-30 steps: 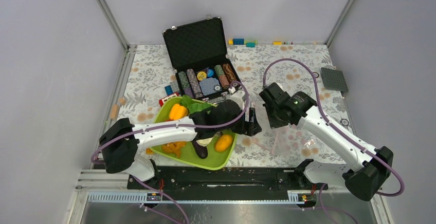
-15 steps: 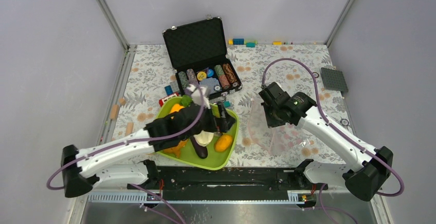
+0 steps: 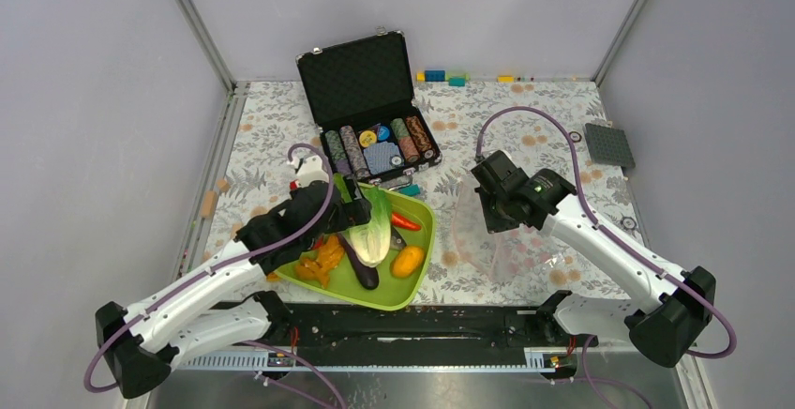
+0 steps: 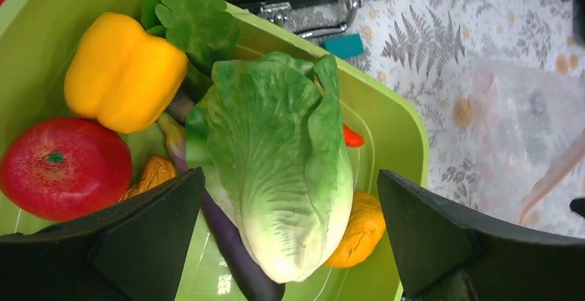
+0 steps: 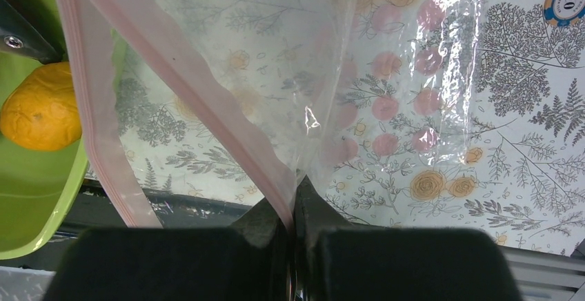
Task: Place the food in the zip-top bag and seal the zipper
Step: Pick up the fake fruit from the bin.
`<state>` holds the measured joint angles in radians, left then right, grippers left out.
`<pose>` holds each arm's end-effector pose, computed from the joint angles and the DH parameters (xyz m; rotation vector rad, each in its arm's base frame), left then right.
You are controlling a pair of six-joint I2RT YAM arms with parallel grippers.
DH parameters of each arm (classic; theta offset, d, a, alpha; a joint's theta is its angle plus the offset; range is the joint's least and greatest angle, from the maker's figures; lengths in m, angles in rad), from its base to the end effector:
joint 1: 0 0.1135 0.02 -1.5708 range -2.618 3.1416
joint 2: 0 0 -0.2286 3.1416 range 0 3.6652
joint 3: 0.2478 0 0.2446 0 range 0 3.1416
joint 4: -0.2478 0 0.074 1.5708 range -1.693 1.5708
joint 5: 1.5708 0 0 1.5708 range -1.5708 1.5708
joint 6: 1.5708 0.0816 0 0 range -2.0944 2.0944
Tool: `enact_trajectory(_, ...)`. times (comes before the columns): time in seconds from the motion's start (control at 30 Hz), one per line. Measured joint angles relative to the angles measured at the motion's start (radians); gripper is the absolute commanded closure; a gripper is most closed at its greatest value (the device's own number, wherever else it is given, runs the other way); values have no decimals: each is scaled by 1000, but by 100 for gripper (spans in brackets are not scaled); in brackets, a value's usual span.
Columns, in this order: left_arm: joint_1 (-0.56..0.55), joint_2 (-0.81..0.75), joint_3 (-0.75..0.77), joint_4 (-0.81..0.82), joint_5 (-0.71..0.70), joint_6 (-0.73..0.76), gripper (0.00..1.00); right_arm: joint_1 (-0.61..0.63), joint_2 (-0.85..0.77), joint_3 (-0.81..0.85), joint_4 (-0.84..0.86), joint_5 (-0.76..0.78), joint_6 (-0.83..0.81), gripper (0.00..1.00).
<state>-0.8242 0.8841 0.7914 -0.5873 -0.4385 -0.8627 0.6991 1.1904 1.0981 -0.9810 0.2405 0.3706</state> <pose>0.1828 -0.1466 0.2351 -0.2765 2.1966 -0.4589 0.2038 0.1459 0.2290 -0.3455 2.5718 0.0662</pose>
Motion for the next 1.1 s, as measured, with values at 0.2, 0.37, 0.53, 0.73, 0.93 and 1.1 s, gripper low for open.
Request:
enact_trajectory(0.2,0,-2,-3,53,182,99,1,0,0,0,0,1,-8,100)
enact_trajectory(0.37,-51,62,-19,200,387,139,1,0,0,0,0,1,-12,100)
enact_trajectory(0.53,-155,234,0,237,449,161,8,0,0,-3,1,1,-16,100)
enact_trajectory(0.73,-167,353,1,243,442,160,27,0,0,-19,2,1,-16,100)
enact_trajectory(0.93,-168,434,13,246,431,154,42,0,-10,-27,3,2,-16,100)
enact_trajectory(1.1,-169,486,14,245,438,163,42,0,-14,-35,3,2,-16,100)
